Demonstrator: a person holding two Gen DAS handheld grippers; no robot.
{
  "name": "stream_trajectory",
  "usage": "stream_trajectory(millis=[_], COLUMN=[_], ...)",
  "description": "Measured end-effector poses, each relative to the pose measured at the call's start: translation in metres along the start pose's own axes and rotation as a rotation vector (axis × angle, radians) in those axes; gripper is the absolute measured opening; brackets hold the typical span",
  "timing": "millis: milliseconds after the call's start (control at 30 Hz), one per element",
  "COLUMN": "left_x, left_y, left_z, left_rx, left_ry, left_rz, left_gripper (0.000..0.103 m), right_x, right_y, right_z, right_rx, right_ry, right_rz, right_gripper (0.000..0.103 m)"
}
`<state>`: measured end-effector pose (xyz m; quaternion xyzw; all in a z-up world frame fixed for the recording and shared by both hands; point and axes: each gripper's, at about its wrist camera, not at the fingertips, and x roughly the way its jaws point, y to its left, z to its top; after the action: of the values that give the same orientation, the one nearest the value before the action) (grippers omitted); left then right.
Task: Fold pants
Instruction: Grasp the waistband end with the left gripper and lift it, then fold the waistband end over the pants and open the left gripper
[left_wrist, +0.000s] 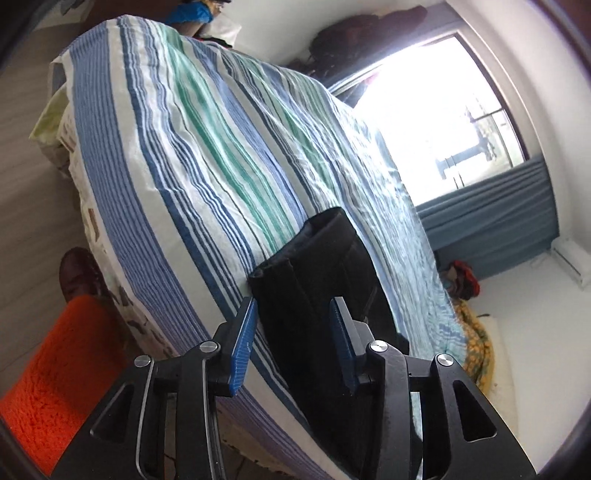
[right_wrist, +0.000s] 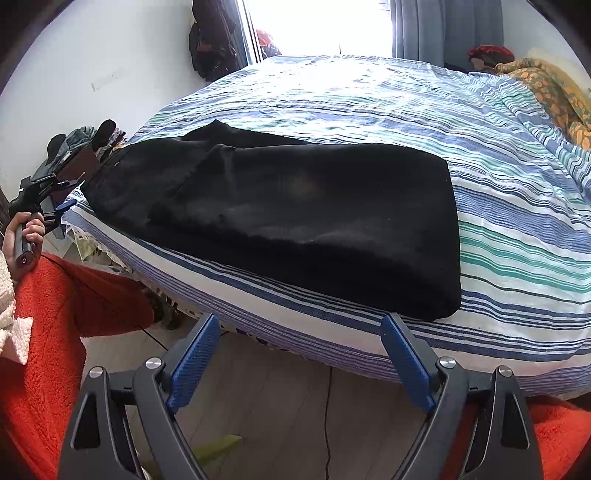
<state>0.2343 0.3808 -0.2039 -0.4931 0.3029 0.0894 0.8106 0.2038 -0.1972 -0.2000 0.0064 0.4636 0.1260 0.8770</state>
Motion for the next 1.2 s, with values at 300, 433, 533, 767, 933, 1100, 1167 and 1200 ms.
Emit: stream_trajectory(millis=[300,433,533,767,933,1100,1167,1200], left_x=[0.057,0.063,0.059,0.063,0.058,0.030,0.017,0.012], left_y=[-0.001,0.007,0.019,0.007,-0.024,-0.086,-0.116,-0.136], left_z=[-0.005,-0.004,-0.003,-0.006,-0.005,-0.004,-0.009,-0.014], left_rx=[-0.019,-0.077,-0.138,-0.072,-0.015,0.138,0.233,0.296], left_ry=[0.092,0.089,0.099,0.089,0.063,0.052,0.052,0.051], left_rz=[0.040,-0.015,-0.061,-0.012,0.036,0.006,-0.002,0.001], left_gripper=[0.064,0.041,0.027,0.024,0.020,0.019,0.019,0.019], right_x=[0.001,-0.001,-0.003,-0.009,-0.017,-0.029,-0.034,-0.037], right_y=[0.000,-0.004,-0.009,-0.017,-0.031,-0.050,-0.059,-0.064], right_z=[-0.001,-0.002,-0.002,0.001,0.001,-0.002,-0.003,-0.004], right_rx=[-0.009,0.011,0.031,0.079,0.138,0.214,0.252,0.272], right_ry=[0.009,0.005,0.000,-0.031,-0.066,-0.109,-0.129,-0.140], right_rz=[-0.002,-0.004,-0.005,0.003,0.013,0.016,0.017,0.016], right_gripper=[0.088,0.088,0.088,0.088,0.088,0.088,0.088,0.088])
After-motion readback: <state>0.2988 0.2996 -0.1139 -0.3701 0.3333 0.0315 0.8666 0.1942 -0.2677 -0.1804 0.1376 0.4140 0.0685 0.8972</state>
